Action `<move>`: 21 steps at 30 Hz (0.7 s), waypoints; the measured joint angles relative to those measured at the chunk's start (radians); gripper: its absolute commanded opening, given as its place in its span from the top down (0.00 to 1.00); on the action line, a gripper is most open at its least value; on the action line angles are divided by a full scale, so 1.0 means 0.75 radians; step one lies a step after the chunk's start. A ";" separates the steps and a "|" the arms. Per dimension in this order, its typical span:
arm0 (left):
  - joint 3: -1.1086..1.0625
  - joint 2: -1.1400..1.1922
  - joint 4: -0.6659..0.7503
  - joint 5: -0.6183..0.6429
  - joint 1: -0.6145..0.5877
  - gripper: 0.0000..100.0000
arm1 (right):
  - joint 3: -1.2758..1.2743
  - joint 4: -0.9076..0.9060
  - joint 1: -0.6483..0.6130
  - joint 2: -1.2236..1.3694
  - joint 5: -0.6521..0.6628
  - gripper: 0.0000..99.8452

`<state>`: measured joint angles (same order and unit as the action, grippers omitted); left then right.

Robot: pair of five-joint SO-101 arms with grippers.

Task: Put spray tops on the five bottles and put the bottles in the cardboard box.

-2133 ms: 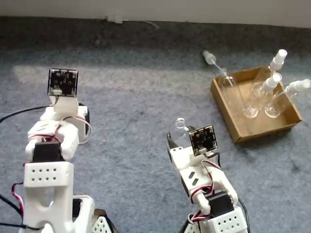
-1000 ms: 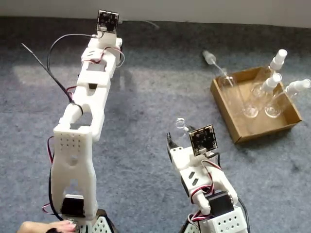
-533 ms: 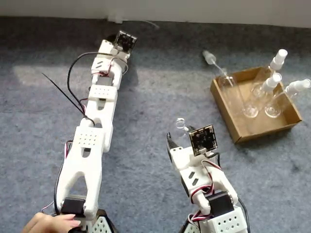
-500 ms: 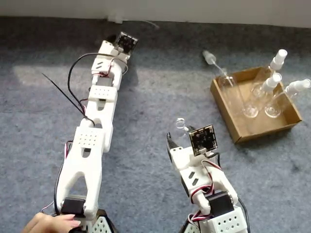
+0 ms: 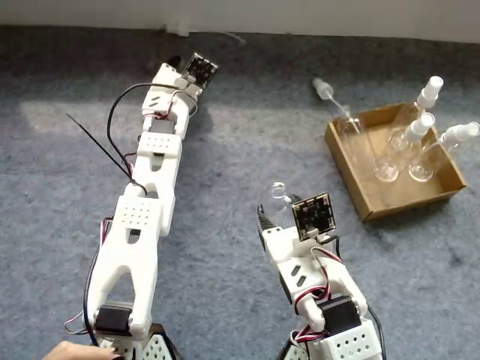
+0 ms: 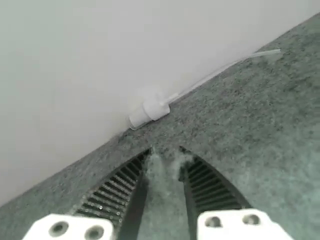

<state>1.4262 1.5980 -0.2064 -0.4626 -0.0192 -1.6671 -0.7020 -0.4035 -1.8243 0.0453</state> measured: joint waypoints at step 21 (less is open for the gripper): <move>0.233 -0.252 -1.154 0.350 0.000 0.99 | 0.000 0.000 0.000 0.000 0.000 0.92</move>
<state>1.6011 1.4093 -1.0717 -0.2002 -0.0192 -1.6671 -0.7020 -0.4035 -1.8243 0.0453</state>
